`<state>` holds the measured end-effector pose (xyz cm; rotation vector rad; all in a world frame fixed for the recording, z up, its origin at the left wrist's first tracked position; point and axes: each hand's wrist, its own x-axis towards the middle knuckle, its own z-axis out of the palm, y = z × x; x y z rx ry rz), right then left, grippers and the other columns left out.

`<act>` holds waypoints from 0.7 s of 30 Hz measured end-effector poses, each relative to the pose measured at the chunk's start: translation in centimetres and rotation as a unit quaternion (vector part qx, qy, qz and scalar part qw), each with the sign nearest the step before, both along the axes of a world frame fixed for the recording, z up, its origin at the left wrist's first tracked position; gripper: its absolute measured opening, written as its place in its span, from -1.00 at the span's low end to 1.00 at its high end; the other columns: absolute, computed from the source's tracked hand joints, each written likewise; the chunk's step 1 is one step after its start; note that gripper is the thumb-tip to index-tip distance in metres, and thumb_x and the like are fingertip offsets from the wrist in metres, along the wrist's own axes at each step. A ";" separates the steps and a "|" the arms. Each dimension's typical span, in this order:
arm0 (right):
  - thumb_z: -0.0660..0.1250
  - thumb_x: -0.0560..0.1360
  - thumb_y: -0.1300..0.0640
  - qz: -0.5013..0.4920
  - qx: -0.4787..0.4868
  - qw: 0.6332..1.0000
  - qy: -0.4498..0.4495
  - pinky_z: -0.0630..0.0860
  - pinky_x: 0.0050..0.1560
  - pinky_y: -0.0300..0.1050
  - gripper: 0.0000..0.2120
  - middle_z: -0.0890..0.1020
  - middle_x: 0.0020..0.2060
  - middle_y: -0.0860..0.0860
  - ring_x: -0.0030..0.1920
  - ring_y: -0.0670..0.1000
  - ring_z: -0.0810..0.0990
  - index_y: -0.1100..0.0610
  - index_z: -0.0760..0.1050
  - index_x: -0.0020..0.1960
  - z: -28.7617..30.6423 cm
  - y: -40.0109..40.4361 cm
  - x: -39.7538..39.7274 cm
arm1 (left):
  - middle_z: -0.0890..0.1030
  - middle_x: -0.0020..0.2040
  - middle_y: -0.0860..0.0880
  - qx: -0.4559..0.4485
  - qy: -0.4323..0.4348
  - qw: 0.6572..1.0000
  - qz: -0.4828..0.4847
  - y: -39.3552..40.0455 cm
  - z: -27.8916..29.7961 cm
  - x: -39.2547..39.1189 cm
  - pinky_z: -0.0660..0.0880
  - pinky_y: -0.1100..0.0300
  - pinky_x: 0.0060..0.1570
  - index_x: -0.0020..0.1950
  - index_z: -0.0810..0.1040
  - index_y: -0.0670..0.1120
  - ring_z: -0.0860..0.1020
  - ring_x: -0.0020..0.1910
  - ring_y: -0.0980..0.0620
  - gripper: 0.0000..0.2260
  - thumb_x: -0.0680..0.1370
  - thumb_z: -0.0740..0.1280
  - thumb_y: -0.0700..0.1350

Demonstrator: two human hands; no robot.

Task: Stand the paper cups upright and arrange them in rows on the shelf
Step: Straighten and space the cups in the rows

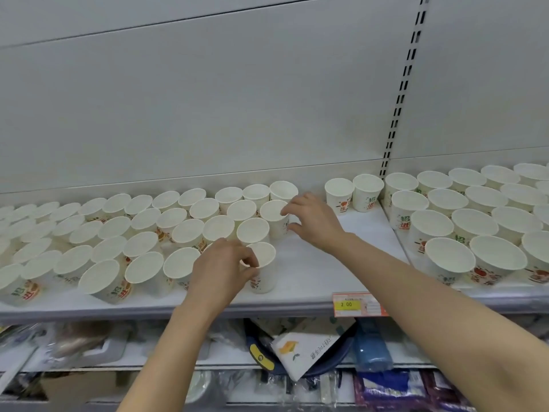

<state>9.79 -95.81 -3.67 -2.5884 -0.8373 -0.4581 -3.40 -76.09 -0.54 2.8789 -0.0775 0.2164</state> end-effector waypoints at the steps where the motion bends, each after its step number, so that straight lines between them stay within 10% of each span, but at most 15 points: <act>1: 0.41 0.40 0.19 -0.002 -0.012 1.000 0.010 0.28 -0.06 -0.15 -0.74 0.60 0.02 -0.01 0.09 0.09 0.44 0.07 0.58 0.09 0.0 0.5 0.1 | 0.54 -0.15 0.20 -0.010 -0.005 1.000 -0.001 0.4 0.0 0.0 0.30 0.19 -0.27 -0.17 0.64 0.13 0.43 -0.06 0.14 -0.95 0.43 0.47 0.05; 15: 0.44 0.37 0.13 -0.217 0.039 0.975 0.021 0.37 -0.11 -0.06 -0.86 0.50 -0.23 0.07 -0.06 0.15 0.46 0.00 0.64 -0.07 2.0 -7.7 -2.2 | 0.64 -0.24 0.19 -0.203 -0.020 0.971 -0.121 -3.9 -0.1 5.7 0.52 0.14 -0.15 -0.21 0.62 0.09 0.55 -0.22 0.20 -0.93 0.45 0.48 -0.04; 21: 0.43 0.35 0.15 -0.248 -0.012 0.968 0.034 0.28 -0.16 -0.10 -0.87 0.53 -0.20 0.15 -0.07 0.17 0.47 0.00 0.65 -0.11 1.9 -11.1 -1.9 | 0.61 -0.24 0.14 -0.113 -0.012 0.985 -0.129 -9.5 -0.4 10.5 0.37 0.18 -0.27 -0.13 0.63 0.05 0.56 -0.15 0.07 -0.98 0.47 0.41 -0.05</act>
